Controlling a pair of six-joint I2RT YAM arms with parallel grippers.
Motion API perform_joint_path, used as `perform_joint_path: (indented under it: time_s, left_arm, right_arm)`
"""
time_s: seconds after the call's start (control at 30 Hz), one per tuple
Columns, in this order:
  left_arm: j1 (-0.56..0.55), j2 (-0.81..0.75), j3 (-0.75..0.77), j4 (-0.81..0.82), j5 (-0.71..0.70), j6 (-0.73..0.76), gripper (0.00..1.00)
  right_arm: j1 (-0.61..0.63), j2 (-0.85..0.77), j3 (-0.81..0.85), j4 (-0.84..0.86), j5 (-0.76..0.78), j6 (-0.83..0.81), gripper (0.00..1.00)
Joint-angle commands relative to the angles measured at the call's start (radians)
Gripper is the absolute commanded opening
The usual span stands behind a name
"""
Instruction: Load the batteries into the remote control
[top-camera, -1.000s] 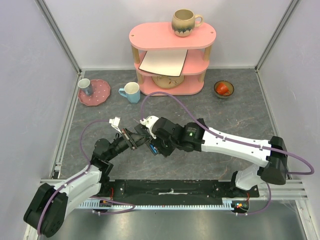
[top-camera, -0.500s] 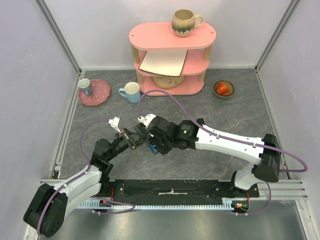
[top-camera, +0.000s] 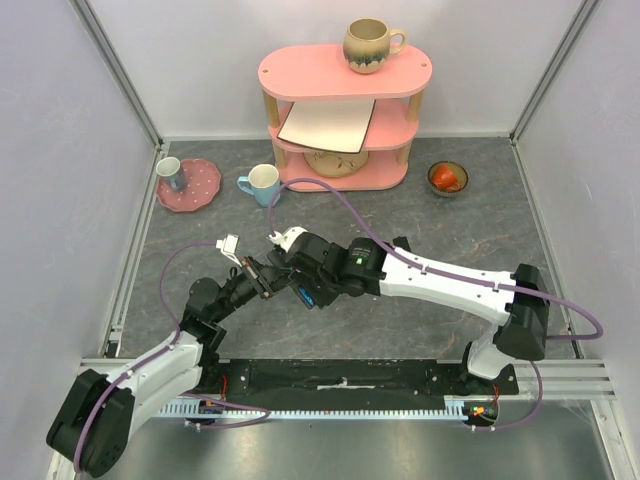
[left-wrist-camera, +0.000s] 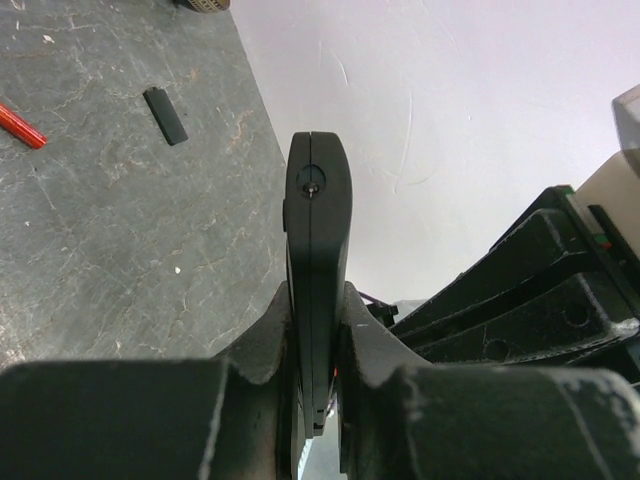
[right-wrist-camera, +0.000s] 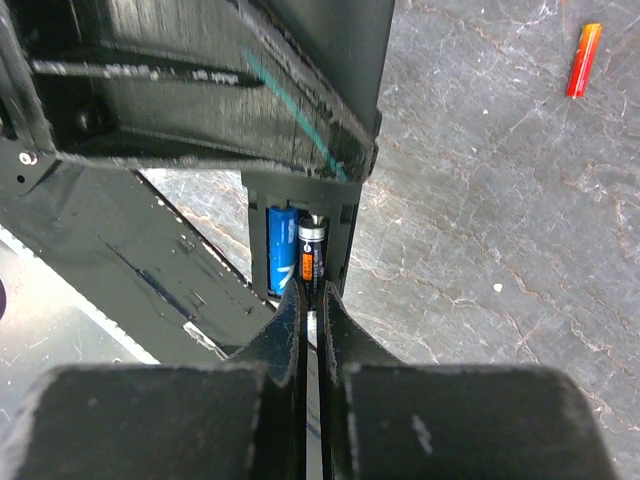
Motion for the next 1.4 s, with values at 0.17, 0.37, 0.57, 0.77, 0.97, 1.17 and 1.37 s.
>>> perform_joint_path:
  time_s: [0.17, 0.37, 0.57, 0.77, 0.97, 1.17, 1.37]
  left_arm:
    - [-0.013, -0.018, -0.018, 0.107, 0.058, -0.08, 0.02]
    - [-0.013, -0.023, -0.016, 0.111, 0.059, -0.091, 0.02]
    - [-0.013, -0.03, -0.012, 0.096, 0.047, -0.098, 0.02]
    - [-0.013, -0.032, 0.003, 0.068, 0.019, -0.114, 0.02]
    - [-0.013, -0.026, 0.026, 0.047, 0.016, -0.111, 0.02]
    - [-0.013, -0.023, 0.028, 0.032, 0.013, -0.103, 0.02]
    - [-0.014, -0.024, 0.02, 0.022, 0.009, -0.103, 0.02]
  right_arm:
    - [-0.004, 0.051, 0.097, 0.008, 0.087, -0.017, 0.0]
    - [-0.013, 0.055, 0.101, -0.001, 0.087, -0.028, 0.0]
    - [-0.013, 0.031, 0.074, -0.009, 0.082, -0.03, 0.12]
    - [-0.013, 0.025, 0.057, -0.016, 0.075, -0.028, 0.26]
    - [-0.013, 0.023, 0.057, -0.015, 0.07, -0.027, 0.31]
    - [-0.013, 0.014, 0.064, -0.016, 0.072, -0.023, 0.38]
    - [-0.015, 0.009, 0.067, -0.015, 0.065, -0.019, 0.41]
